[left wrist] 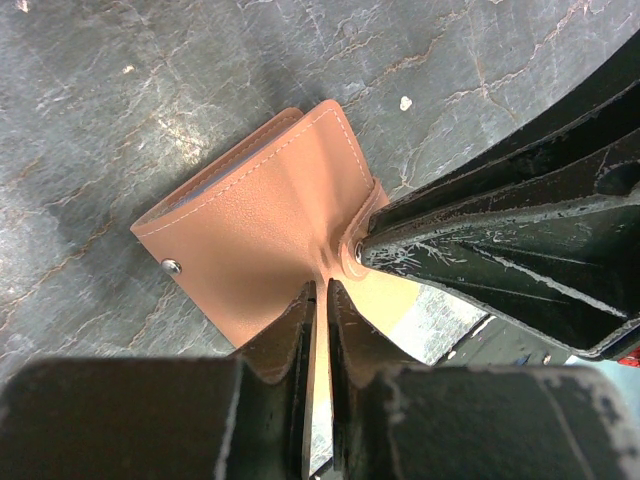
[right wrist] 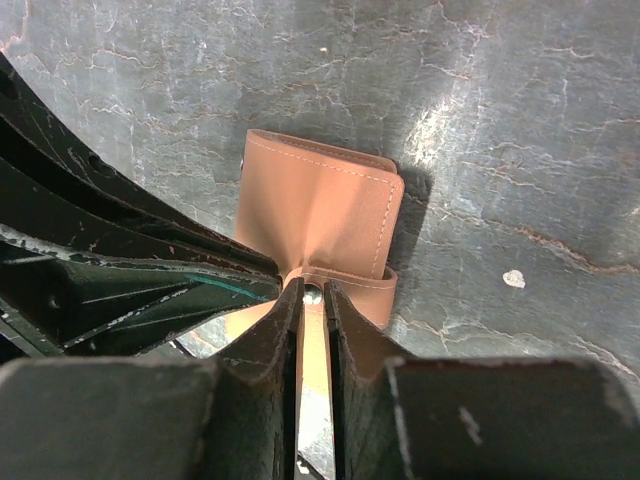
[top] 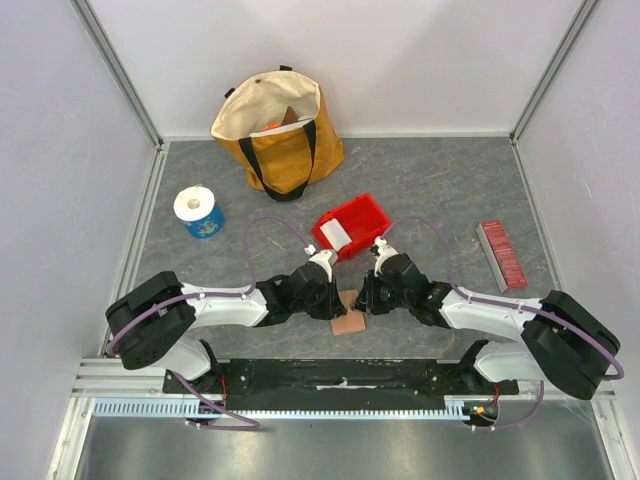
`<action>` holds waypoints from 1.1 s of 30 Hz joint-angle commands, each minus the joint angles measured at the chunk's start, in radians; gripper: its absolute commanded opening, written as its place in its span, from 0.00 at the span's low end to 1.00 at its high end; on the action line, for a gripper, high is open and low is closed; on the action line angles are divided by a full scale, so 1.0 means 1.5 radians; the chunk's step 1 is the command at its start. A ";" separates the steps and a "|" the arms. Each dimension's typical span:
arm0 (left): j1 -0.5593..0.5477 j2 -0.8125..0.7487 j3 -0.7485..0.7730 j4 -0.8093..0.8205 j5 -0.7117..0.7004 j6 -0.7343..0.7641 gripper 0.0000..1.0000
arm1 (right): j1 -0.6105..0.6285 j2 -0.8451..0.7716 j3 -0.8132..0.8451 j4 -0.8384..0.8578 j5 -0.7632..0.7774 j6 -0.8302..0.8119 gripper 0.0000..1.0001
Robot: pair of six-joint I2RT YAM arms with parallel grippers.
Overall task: Put the credit cards into the card holder
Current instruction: Close the card holder at the center of the board.
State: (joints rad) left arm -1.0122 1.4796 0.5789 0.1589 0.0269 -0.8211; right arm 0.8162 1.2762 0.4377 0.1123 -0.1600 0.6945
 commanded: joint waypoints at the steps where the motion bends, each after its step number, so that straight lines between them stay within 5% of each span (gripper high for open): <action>1: -0.001 0.013 0.006 0.003 -0.022 0.012 0.14 | 0.006 0.003 -0.011 0.032 0.010 0.018 0.18; 33: -0.001 -0.001 -0.013 0.011 -0.032 0.002 0.14 | 0.137 0.106 0.061 -0.174 0.253 0.002 0.12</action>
State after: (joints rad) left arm -1.0115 1.4796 0.5785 0.1596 0.0223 -0.8215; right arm 0.9962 1.3598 0.5411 0.0334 0.1665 0.7067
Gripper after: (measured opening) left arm 0.138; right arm 0.127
